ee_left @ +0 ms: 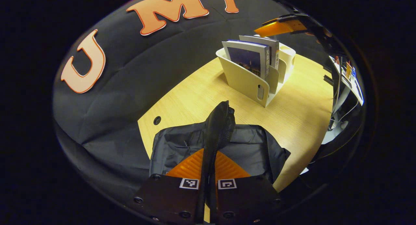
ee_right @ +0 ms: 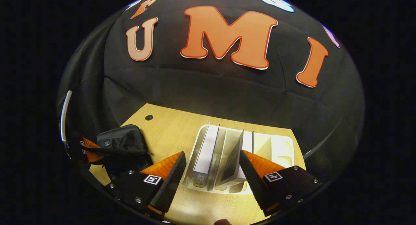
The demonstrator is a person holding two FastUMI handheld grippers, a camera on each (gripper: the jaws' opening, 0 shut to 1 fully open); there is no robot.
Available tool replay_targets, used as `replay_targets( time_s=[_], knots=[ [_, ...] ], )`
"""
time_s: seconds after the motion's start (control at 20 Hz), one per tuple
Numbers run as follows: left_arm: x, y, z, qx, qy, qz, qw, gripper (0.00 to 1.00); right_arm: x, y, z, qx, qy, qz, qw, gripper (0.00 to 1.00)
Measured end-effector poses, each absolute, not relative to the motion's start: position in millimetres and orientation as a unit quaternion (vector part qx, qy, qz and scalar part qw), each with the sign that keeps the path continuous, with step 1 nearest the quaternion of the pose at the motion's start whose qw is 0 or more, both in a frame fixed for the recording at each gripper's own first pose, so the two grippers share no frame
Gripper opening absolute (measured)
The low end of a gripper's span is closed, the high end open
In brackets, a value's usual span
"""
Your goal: Open the schoolbag, grab two books from the bookshelf and put them into the schoolbag.
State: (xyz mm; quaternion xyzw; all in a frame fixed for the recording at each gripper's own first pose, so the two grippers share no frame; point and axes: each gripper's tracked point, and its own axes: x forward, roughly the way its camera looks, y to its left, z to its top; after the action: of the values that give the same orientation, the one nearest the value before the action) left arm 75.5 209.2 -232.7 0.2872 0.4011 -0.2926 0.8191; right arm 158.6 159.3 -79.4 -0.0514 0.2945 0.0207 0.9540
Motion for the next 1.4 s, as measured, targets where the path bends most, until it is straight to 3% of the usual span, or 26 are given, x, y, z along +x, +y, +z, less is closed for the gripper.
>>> replay_targets(
  time_s=[0.25, 0.55, 1.25, 1.35, 1.4],
  knots=[
    [84.8, 215.1, -213.0, 0.259, 0.433, -0.336, 0.795, 0.07, 179.2, 165.2, -89.8, -0.065, 0.361, 0.012, 0.930, 0.99],
    [98.6, 231.6, -200.2, 0.259, 0.445, -0.361, 0.778, 0.07, 198.9, 192.9, -109.1, -0.018, 0.442, 0.048, 0.896, 0.99],
    [104.2, 239.7, -203.2, 0.267, 0.468, -0.381, 0.751, 0.07, 227.6, 169.3, -167.9, 0.002, 0.584, 0.000, 0.812, 0.99],
    [105.7, 237.8, -204.6, 0.269, 0.469, -0.386, 0.747, 0.07, 225.9, 168.5, -171.6, 0.001, 0.598, -0.004, 0.801, 0.95],
    [105.7, 236.4, -204.2, 0.271, 0.469, -0.387, 0.746, 0.07, 224.0, 167.6, -175.7, 0.000, 0.609, -0.003, 0.794, 0.88]
  ],
)
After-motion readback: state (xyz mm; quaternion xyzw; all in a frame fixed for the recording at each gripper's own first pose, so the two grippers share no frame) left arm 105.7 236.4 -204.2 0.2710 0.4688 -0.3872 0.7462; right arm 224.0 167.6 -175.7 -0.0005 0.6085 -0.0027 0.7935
